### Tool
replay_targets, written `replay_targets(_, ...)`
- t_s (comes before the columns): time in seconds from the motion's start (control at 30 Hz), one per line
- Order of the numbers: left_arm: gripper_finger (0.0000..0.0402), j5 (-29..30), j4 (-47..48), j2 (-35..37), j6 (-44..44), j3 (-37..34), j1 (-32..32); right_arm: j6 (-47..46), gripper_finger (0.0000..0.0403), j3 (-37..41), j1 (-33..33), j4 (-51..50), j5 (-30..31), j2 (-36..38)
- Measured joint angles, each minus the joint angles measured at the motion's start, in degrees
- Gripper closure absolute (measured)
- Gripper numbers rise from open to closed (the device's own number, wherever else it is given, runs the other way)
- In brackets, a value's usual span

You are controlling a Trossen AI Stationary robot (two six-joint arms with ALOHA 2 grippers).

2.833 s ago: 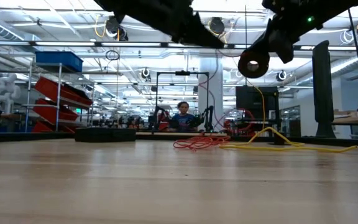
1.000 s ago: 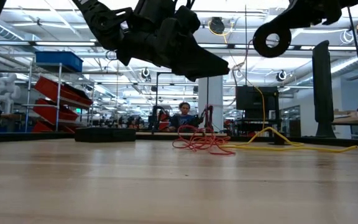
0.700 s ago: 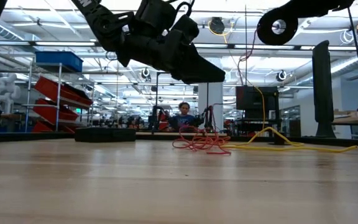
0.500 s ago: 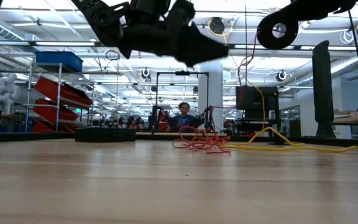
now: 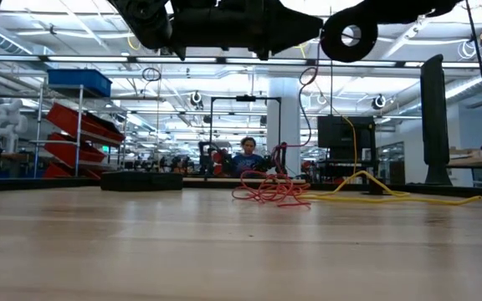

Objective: Coil cords
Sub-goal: Coil the red wire on the spool

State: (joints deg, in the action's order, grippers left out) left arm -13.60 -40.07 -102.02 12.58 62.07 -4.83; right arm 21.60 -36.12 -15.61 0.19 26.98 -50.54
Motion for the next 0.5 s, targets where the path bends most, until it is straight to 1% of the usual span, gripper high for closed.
replay_targets(0.27,0.0244,-0.18,0.07,0.0,-0.2,0.02,0.27,0.28,0.0403,0.0,1.55,3.29,-0.41,-2.19)
replay_targets(0.37,0.0245,-0.2,-0.51,0.0,-0.17,0.02,0.36,0.33,0.0403,0.0,2.21,4.92,-2.29,-3.14)
replay_targets(0.43,0.0253,0.53,-0.79,0.0,-0.15,0.02,0.36,0.55,0.0403,0.0,2.61,6.19,-3.37,-3.77)
replay_targets(0.5,0.027,1.12,-0.74,0.0,-0.13,0.02,0.36,0.93,0.0403,0.0,2.85,6.57,-3.4,-4.2)
